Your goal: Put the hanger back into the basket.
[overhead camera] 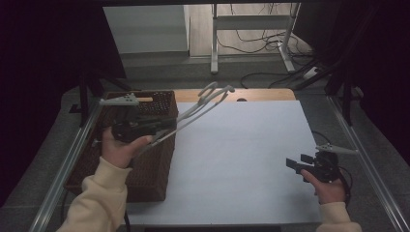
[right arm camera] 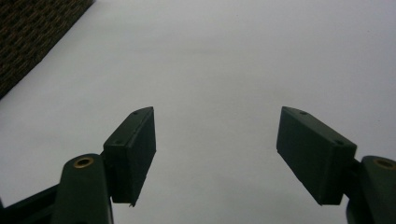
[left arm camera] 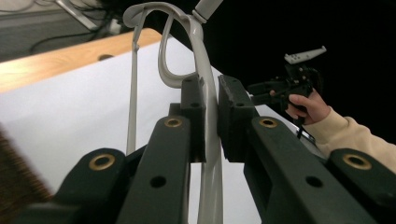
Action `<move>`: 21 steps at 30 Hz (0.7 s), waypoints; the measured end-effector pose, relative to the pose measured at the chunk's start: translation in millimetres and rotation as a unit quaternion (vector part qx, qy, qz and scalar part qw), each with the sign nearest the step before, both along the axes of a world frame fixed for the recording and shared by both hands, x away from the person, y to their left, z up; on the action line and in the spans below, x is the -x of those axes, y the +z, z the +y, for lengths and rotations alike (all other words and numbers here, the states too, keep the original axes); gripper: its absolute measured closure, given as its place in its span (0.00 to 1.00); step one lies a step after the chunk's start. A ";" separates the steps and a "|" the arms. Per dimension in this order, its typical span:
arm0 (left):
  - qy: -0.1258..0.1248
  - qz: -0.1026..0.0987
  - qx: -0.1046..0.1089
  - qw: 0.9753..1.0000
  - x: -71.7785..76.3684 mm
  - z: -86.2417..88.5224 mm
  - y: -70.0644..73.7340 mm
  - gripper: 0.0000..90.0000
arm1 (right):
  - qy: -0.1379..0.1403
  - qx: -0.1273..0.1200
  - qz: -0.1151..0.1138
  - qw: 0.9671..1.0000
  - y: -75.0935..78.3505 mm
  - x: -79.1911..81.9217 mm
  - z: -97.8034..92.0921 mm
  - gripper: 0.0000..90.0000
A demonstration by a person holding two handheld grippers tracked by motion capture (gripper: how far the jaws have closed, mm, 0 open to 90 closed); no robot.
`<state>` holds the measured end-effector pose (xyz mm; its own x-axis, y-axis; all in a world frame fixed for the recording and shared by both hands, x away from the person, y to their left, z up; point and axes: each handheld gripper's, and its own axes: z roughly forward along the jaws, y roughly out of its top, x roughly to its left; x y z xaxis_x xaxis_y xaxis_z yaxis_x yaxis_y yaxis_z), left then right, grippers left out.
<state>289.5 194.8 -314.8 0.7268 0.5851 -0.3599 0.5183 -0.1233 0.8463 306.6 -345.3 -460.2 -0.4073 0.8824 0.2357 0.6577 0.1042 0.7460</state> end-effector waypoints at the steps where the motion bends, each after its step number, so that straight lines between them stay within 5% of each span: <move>1: 0.004 -0.002 0.002 1.000 0.9 6.2 0.9 0.91 | -0.001 0.000 0.000 1.000 -0.2 -0.1 -0.1 0.32; 13: 0.048 -0.011 0.020 0.999 13.5 74.8 -1.2 0.91 | -0.005 0.002 0.005 1.000 -1.6 -0.9 -0.4 0.32; 16: 0.063 -0.003 0.036 0.997 16.2 101.1 -10.7 0.91 | -0.006 0.002 0.008 1.000 -2.5 -1.7 0.5 0.32; 21: 0.081 0.006 0.040 0.996 17.1 120.7 -22.5 0.91 | -0.005 0.003 0.011 1.000 -3.6 -3.0 1.7 0.32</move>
<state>272.4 315.5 -337.3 0.6200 0.6635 -0.4187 0.5364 0.0309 0.8434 309.6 -343.6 -463.8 -0.3928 0.8882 0.2382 0.6745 0.1023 0.7311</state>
